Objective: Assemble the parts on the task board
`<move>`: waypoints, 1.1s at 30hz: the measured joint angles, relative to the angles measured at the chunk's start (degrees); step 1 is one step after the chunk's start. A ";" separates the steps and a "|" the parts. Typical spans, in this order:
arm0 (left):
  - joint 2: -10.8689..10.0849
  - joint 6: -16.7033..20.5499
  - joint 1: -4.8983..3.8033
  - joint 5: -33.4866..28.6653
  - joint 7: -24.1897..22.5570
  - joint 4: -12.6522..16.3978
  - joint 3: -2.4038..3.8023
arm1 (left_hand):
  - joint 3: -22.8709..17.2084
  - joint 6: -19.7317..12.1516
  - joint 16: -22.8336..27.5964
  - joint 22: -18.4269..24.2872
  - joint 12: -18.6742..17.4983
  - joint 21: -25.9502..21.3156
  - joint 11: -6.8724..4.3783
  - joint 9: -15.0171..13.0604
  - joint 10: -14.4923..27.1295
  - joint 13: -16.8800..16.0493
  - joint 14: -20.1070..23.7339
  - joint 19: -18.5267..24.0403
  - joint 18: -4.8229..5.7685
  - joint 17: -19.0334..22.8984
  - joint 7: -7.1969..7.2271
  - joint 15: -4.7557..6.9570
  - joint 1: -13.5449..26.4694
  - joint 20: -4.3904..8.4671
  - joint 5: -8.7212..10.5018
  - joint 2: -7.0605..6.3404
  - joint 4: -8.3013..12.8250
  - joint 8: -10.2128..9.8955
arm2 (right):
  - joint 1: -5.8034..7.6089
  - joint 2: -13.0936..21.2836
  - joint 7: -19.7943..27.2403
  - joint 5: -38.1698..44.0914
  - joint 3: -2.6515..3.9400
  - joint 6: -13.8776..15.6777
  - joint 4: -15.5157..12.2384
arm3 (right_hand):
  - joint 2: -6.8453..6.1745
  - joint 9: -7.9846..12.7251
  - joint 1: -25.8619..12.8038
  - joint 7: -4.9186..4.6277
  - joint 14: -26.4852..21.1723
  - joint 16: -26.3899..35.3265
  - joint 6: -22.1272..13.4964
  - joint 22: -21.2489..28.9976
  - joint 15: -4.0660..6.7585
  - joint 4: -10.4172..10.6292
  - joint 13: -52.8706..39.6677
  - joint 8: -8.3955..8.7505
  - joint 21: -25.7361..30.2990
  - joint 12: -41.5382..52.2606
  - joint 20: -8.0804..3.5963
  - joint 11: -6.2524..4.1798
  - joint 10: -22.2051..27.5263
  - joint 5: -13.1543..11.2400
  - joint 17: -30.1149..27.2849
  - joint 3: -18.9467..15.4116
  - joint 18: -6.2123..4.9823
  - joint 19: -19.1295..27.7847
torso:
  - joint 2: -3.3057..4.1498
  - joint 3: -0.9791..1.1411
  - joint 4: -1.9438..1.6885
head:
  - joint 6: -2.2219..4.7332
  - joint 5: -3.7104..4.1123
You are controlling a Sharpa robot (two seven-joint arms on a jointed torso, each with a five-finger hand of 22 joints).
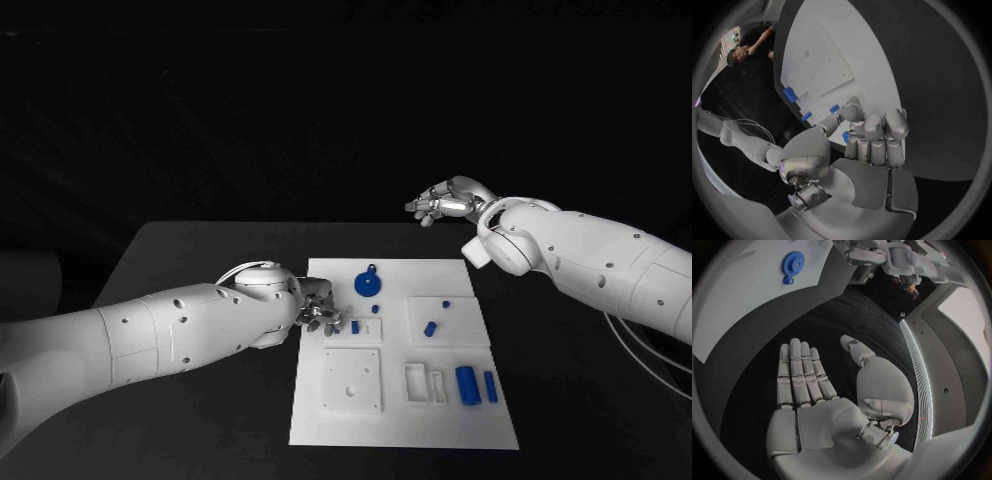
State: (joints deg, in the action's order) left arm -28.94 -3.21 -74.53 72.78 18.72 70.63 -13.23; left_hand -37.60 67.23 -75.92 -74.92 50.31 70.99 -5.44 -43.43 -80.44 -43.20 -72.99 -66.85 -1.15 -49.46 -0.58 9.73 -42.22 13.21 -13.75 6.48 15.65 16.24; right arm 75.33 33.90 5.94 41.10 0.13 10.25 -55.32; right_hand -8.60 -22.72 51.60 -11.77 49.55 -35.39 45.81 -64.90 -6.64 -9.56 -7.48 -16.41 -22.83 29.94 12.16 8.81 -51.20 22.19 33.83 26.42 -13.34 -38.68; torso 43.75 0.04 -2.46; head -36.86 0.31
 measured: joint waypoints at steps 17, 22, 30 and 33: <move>-0.19 0.81 -0.05 1.62 -0.42 -0.62 0.02 | -0.04 -0.02 0.00 0.01 0.00 0.01 -0.02 0.00 0.02 0.01 -0.02 -0.01 -0.06 -0.05 -0.01 -0.01 0.00 -0.02 0.00 0.00 -0.05 -0.08 | 0.00 0.02 0.00 0.00 0.00 0.00 -0.01 | 0.00 0.05 0.00 0.00 0.00 0.00 0.00 0.00 0.00 0.00 0.05 0.00 0.00 0.07 0.00 0.00 0.00 0.00 0.01 0.00 0.00 0.00 | 0.01 -0.02 -0.03 | 0.10 0.06; -0.25 0.87 -0.03 1.66 -0.50 -0.60 0.02 | -0.05 -0.02 0.00 0.01 0.00 0.00 -0.02 0.00 0.02 0.01 -0.02 -0.01 -0.08 -0.05 -0.01 -0.02 0.00 -0.02 0.00 0.00 -0.05 -0.08 | 0.00 0.07 -0.01 0.00 0.00 -0.01 -0.02 | 0.00 0.05 0.00 0.00 0.00 0.00 0.00 -0.05 0.00 0.00 0.10 0.00 0.00 0.22 0.00 0.00 0.00 0.00 -0.05 0.00 -0.82 0.00 | 0.01 -0.02 -0.03 | 0.15 0.02; -0.50 1.13 -0.02 0.28 -0.52 -0.45 -0.01 | -0.05 -0.15 0.00 0.01 0.00 0.01 -0.02 0.20 0.03 -0.04 -0.02 -0.01 -0.11 -0.10 -0.07 -0.02 0.00 -0.02 0.00 0.00 -0.05 -0.09 | 0.00 0.52 -0.13 0.27 -0.03 -0.09 -0.54 | 0.00 0.11 0.00 0.00 0.00 0.00 0.00 -0.14 0.00 0.00 0.19 0.00 0.00 0.22 0.00 0.00 0.00 0.00 -0.05 0.00 -0.83 0.00 | -0.01 -0.01 -0.03 | 0.20 0.07; -0.60 1.40 0.01 -0.62 -0.43 -0.46 -0.04 | -0.04 -0.57 0.14 0.01 0.00 0.00 -0.02 0.55 0.02 0.02 -0.03 -0.01 -0.14 0.01 -0.39 -0.03 0.24 -0.03 0.00 -0.76 -0.05 -0.44 | 0.00 0.72 -0.20 0.52 -0.06 -0.11 -0.85 | 0.31 0.11 0.31 0.00 0.00 0.00 0.00 -0.15 0.00 0.00 0.25 0.00 0.00 0.22 0.02 0.00 0.00 0.00 -0.05 0.00 -0.83 0.02 | -0.01 0.01 -0.03 | 0.24 0.09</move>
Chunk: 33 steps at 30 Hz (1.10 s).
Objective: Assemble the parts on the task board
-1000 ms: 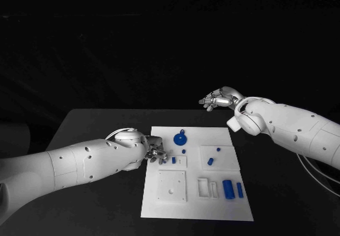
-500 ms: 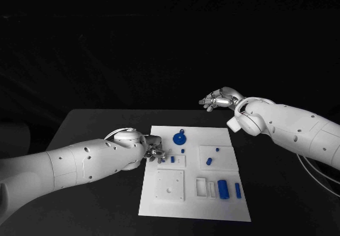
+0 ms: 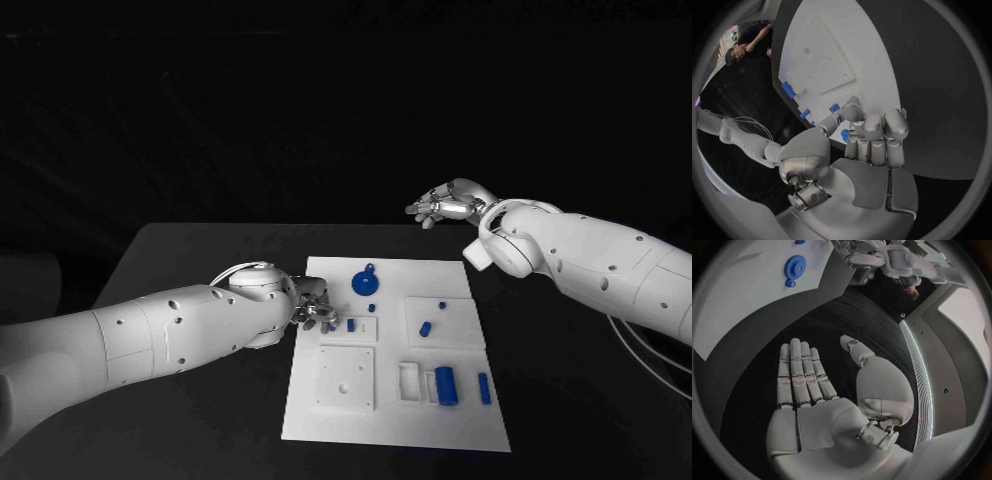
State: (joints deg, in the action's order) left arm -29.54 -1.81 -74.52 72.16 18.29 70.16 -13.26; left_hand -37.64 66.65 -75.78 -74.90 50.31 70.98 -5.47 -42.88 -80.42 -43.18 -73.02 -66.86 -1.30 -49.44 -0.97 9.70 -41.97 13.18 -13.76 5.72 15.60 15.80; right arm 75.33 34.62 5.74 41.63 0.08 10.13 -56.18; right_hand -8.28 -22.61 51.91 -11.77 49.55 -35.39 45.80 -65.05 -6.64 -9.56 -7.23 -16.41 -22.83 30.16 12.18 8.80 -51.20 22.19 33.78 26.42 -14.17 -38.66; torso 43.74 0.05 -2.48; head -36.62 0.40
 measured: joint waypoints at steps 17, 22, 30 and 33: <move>-2.18 1.61 0.34 -2.67 2.83 -0.13 -0.34 | 1.54 -2.52 1.87 1.22 -0.89 -1.83 0.67 1.65 0.40 0.67 -0.89 0.43 -1.78 0.36 -1.01 0.94 8.72 0.03 10.89 -13.35 -8.74 -2.15 | -0.15 1.39 -0.55 4.37 -0.75 0.03 -2.92 | -0.46 0.19 0.91 0.00 0.00 0.00 0.00 -0.29 0.00 -1.23 0.37 0.00 0.22 0.22 0.40 0.00 0.00 -0.89 -0.12 -0.10 -0.04 -0.02 | -0.03 0.07 0.06 | 0.34 -0.02; -3.25 2.40 0.38 -4.09 3.46 0.21 0.05 | 0.41 -2.83 1.91 1.41 -0.89 -1.82 0.75 1.49 0.48 0.66 -0.89 0.43 -1.80 0.36 -0.92 0.93 8.94 0.03 10.81 -14.63 -10.18 -2.15 | -0.22 1.54 -0.74 5.38 -0.81 0.06 -3.13 | -0.46 0.19 0.91 0.00 0.00 0.00 0.00 -0.29 0.00 -1.36 0.37 0.00 0.22 0.22 0.40 0.00 0.00 -0.89 -0.11 -0.23 -0.04 -0.02 | -0.02 0.08 0.08 | 0.45 -0.10; -4.02 4.13 0.31 -12.66 3.04 0.22 1.57 | 0.25 -5.26 4.16 1.96 -2.69 -3.35 1.66 1.39 2.85 1.11 1.22 2.22 -1.84 0.81 -1.74 0.08 8.54 -0.63 10.81 -14.23 -9.67 -2.16 | -0.38 1.77 -1.02 7.01 -0.97 0.14 -3.39 | -0.55 0.19 1.27 0.00 0.00 0.00 0.00 -0.37 0.00 -1.51 0.44 -0.01 0.22 0.22 0.40 0.00 0.00 -1.11 -0.17 -0.07 -0.04 -0.02 | -0.01 0.08 0.08 | 0.54 0.00; -4.26 4.47 0.35 -15.86 2.58 0.25 1.81 | 0.58 -6.60 4.97 2.29 -3.12 -4.15 2.30 1.39 4.09 1.25 2.28 3.31 -1.90 0.97 -2.30 -0.58 7.90 -1.41 10.81 -14.61 -8.59 -2.16 | -0.50 1.84 -1.14 7.68 -1.05 0.17 -3.55 | -0.49 0.23 1.78 0.00 0.00 -0.21 0.00 -0.44 0.00 -1.88 0.52 -0.21 0.22 0.46 0.40 0.00 0.00 -1.33 -0.17 0.30 -0.03 -0.02 | -0.01 0.05 0.08 | 0.60 0.03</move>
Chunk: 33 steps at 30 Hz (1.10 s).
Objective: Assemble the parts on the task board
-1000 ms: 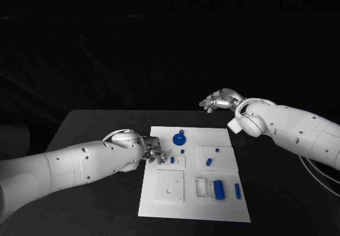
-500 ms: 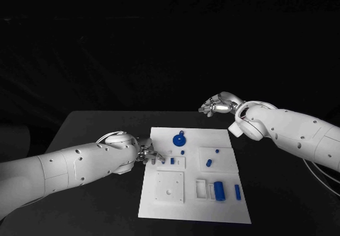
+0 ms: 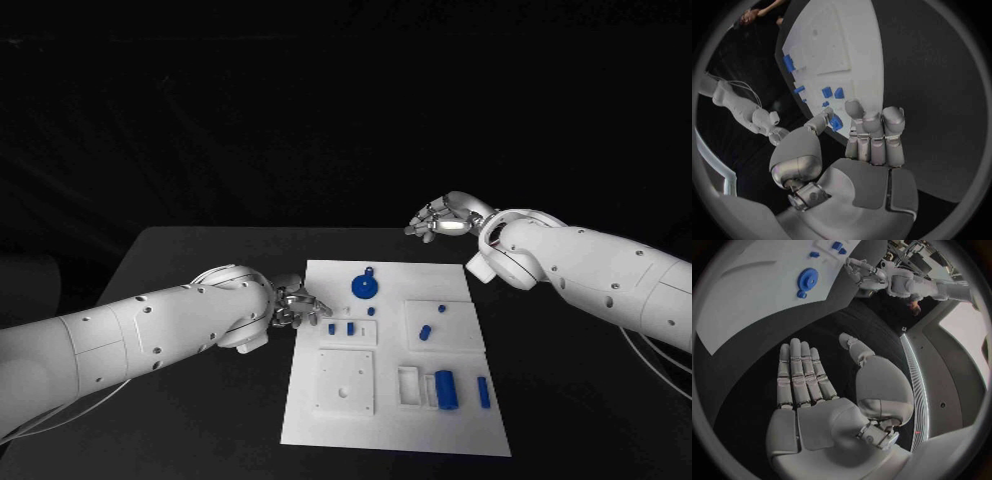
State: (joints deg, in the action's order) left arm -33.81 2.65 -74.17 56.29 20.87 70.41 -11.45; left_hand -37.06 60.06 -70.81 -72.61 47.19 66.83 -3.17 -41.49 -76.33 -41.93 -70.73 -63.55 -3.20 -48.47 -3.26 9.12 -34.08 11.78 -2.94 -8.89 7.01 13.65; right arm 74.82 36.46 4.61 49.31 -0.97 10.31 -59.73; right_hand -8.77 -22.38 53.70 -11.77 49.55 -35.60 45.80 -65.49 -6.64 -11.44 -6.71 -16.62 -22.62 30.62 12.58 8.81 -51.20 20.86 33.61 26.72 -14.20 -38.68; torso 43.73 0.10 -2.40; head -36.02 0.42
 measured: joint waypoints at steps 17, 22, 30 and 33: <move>-4.02 3.49 0.06 -12.85 -11.75 1.06 2.08 | -3.25 -7.24 13.86 5.70 -12.93 -12.52 4.68 -0.30 13.62 7.84 11.17 10.84 -0.58 6.08 -4.35 -5.23 -15.46 -4.30 0.00 5.38 9.24 0.97 | -1.16 0.78 -0.50 15.45 -1.40 0.46 -7.19 | -1.03 -0.47 9.37 1.67 12.83 -5.03 3.94 -2.14 5.61 -3.28 0.17 -2.48 -6.25 -0.72 -4.04 -3.25 -8.84 -8.23 -0.07 9.61 0.03 -13.34 | -0.03 -0.07 -0.01 | 0.66 0.42; -4.02 6.84 0.10 -14.83 -19.81 2.32 2.06 | -1.69 -8.75 15.22 5.84 -22.60 -13.60 6.69 0.68 14.59 15.18 11.21 11.15 -0.41 6.84 -4.78 -6.75 -27.26 -4.61 0.00 2.20 9.55 0.97 | -1.37 0.88 -0.69 20.67 -1.90 0.56 -9.48 | -1.03 -0.59 9.37 1.92 18.38 -7.90 4.59 -2.79 7.64 -4.05 0.36 -2.65 -8.89 -5.44 -6.69 -3.85 -12.06 -8.68 1.81 11.33 0.22 -19.23 | -0.06 -0.15 -0.12 | 1.14 0.64; -2.27 12.08 0.12 -5.15 -27.63 2.15 2.06 | 0.09 -8.92 17.97 6.53 -30.49 -15.47 8.22 2.07 15.05 20.26 11.71 12.44 -0.28 8.22 -4.96 -8.52 -29.48 -5.16 0.01 0.52 9.46 0.65 | -1.73 0.81 -1.12 24.16 -1.94 2.12 -9.88 | -1.65 -0.60 9.36 2.06 19.46 -8.07 4.72 -2.86 7.95 -2.99 0.27 -2.65 -9.01 -9.33 -7.57 -4.00 -12.81 -9.38 2.66 12.71 0.00 -20.70 | -0.10 -0.18 -0.14 | 1.69 0.59; -0.94 13.42 0.12 1.87 -28.88 1.75 2.05 | 0.41 -8.58 17.86 6.40 -31.95 -15.39 8.48 2.46 14.18 21.17 10.22 11.00 -0.28 8.17 -4.70 -8.22 -30.75 -5.33 0.01 0.31 9.52 0.65 | -1.84 0.80 -1.14 24.43 -1.95 3.20 -9.79 | -1.65 -0.60 9.36 2.07 19.72 -8.08 4.73 -2.92 7.81 -2.79 0.22 -2.65 -9.00 -9.87 -7.57 -3.80 -13.01 -9.38 2.83 12.91 0.01 -21.10 | -0.10 -0.15 -0.09 | 1.89 0.50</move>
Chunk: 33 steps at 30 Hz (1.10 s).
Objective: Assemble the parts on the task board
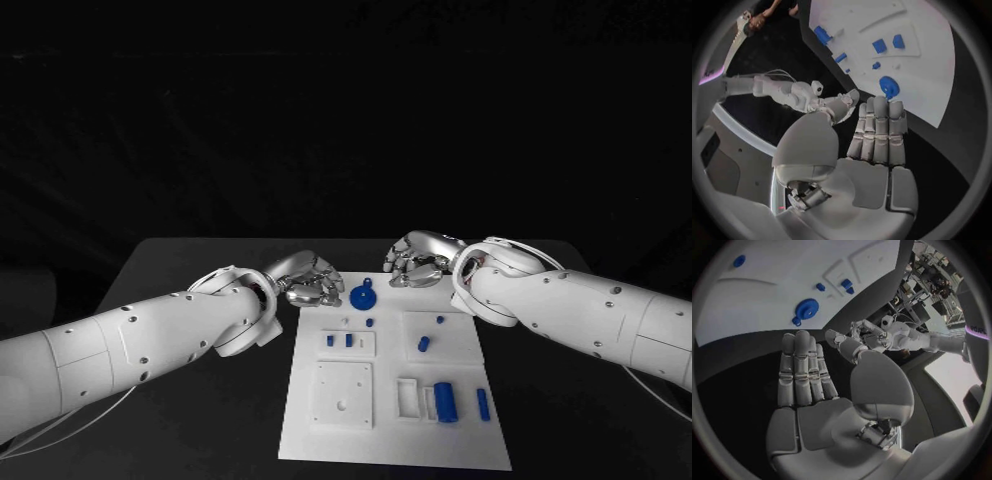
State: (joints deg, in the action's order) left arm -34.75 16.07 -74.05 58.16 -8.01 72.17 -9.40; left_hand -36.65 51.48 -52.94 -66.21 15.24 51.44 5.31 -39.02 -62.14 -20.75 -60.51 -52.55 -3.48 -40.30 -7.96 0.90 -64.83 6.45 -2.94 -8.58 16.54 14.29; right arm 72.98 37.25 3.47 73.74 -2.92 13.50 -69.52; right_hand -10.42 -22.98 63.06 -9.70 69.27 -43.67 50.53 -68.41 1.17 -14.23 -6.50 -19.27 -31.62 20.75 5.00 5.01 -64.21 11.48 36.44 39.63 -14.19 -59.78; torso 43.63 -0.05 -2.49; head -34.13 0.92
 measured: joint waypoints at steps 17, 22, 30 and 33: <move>9.85 -0.27 0.07 24.46 3.48 -6.77 -1.24 | 0.99 1.63 -5.73 -2.97 -4.22 4.24 -0.63 1.77 -3.48 2.16 -3.19 -3.58 0.44 -3.22 0.00 0.94 -0.38 0.92 0.00 -0.25 -0.99 -0.69 | -0.01 -0.75 0.07 -1.70 0.01 11.89 0.98 | -1.88 0.10 1.28 -0.24 2.61 -0.69 -0.45 -0.74 0.35 2.30 -0.83 0.00 -1.20 -3.46 -1.52 -0.30 -1.13 -0.84 1.70 3.91 0.01 -2.97 | 0.26 0.15 0.23 | 0.25 -0.34; 11.20 -1.66 0.13 26.05 4.84 -8.28 -1.55 | 0.99 0.19 -6.41 -3.68 -7.18 5.12 0.22 2.79 -0.76 3.59 -3.86 -4.20 0.48 -3.34 -0.17 -0.03 -0.38 0.31 0.00 -0.25 -0.99 -2.08 | -0.01 -1.04 -0.46 -2.20 0.02 13.68 1.24 | -2.48 0.10 1.89 -0.24 2.99 -0.69 -0.45 -0.86 0.51 2.62 -1.08 0.00 -1.43 -4.03 -1.75 -0.24 -1.62 -0.84 2.05 5.64 0.02 -3.38 | 0.30 0.11 0.30 | 0.05 -0.25; 13.16 -1.66 0.92 27.55 5.98 -10.41 -1.93 | 0.61 0.08 -7.43 -4.38 -8.38 5.94 0.55 3.55 -0.24 4.45 -4.17 -4.81 0.47 -2.93 -0.11 -0.33 -0.77 -0.31 0.00 0.14 -0.61 -2.14 | -0.01 -1.16 -0.81 -3.17 0.03 15.12 1.21 | -2.71 0.10 1.66 -0.24 3.10 -0.69 -0.45 -1.05 0.47 3.09 -1.47 0.00 -1.43 -4.86 -1.75 -0.31 -1.73 1.29 2.50 6.40 0.03 -3.39 | 0.34 0.08 0.27 | -0.16 -0.07; 13.76 -1.67 1.38 28.37 6.29 -11.20 -2.05 | 0.32 -0.09 -7.86 -4.68 -9.38 6.40 0.70 3.92 0.60 4.98 -4.38 -4.82 0.48 -2.71 0.05 -0.51 -1.22 -0.31 0.00 -0.31 -0.32 -2.49 | -0.01 -1.33 -0.84 -3.36 0.04 15.40 1.16 | -2.88 0.10 1.49 -0.23 3.10 -0.69 -0.44 -1.10 0.47 3.24 -1.56 0.00 -1.43 -5.03 -1.74 -0.18 -1.86 1.69 2.58 6.56 0.03 -3.39 | 0.34 0.08 0.27 | -0.19 -0.06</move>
State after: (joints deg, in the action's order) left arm -20.99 14.40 -72.67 86.53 -1.72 60.97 -11.45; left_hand -36.33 51.39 -60.80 -70.89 5.86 57.84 6.01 -35.11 -61.55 -15.78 -64.89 -57.37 -3.00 -43.01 -7.91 0.39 -66.05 6.14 -2.94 -8.89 16.22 11.80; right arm 72.97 35.92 2.63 70.38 -2.88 28.91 -68.36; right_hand -13.30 -22.88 64.55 -9.93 72.38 -44.36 50.09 -69.51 1.64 -10.99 -8.06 -19.27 -33.05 15.72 3.26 4.83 -66.07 13.18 39.02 46.19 -14.17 -63.17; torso 43.96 0.03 -2.22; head -34.32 0.86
